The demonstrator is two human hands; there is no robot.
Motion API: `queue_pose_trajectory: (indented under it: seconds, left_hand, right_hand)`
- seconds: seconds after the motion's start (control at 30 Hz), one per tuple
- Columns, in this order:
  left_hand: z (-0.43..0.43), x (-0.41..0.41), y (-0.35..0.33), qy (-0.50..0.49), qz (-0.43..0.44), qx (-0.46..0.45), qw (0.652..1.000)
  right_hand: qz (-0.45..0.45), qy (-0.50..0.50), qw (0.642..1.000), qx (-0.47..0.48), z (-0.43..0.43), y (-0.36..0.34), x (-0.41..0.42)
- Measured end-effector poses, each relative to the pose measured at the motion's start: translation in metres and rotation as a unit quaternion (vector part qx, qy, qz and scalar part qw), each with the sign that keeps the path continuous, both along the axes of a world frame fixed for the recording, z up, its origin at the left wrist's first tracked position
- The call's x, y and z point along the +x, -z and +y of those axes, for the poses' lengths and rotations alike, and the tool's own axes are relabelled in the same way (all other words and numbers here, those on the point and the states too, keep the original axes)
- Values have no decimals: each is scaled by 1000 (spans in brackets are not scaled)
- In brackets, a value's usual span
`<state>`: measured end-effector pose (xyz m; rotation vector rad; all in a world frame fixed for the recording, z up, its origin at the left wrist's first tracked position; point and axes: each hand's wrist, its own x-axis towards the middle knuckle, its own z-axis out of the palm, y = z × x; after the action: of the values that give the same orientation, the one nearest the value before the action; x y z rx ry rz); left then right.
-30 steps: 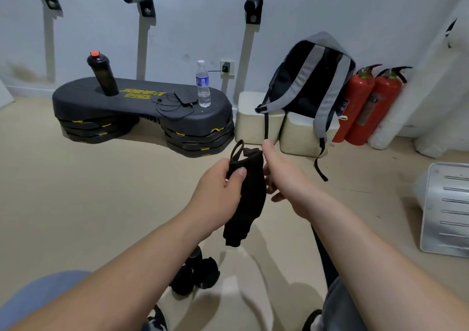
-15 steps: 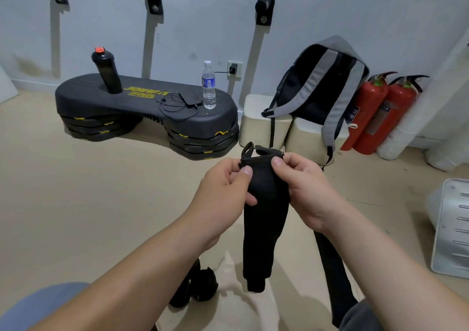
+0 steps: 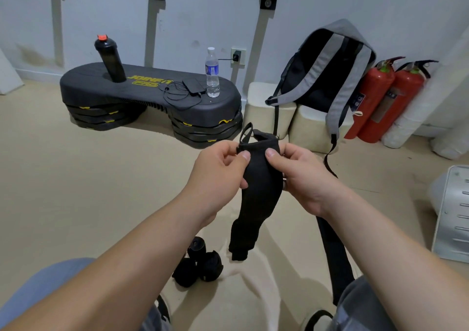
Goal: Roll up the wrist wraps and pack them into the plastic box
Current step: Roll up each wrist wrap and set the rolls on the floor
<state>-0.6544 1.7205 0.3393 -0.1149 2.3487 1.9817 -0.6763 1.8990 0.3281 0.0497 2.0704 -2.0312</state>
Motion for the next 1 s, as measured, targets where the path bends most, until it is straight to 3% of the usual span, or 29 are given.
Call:
queue_pose_trajectory:
  seconds: [0.17, 0.3, 0.5, 0.6, 0.7, 0.83, 1.0]
  left_hand:
    - [-6, -1, 0, 7, 17, -16, 1000]
    - [-8, -2, -3, 0, 5, 26, 1000]
    - [-5, -4, -2, -17, -5, 69, 997]
    - [-2, -4, 0, -19, -4, 63, 998]
    - [-2, -4, -2, 10, -77, 103, 992]
    - [-2, -4, -2, 58, -195, 213, 956]
    - [-2, -6, 4, 86, -110, 168, 976]
  right_hand:
    - [-1, 12, 999, -39, -1, -4, 1]
    - [-14, 15, 996, -92, -2, -5, 1]
    - [-164, -31, 969, -184, 2, -14, 3]
    - [-178, -27, 965, -190, 3, -11, 2]
    - [-139, -18, 978, -157, 2, -7, -1]
    - [-121, -8, 981, -153, 3, -7, -1]
    - [-175, -42, 961, -208, 8, -16, 4]
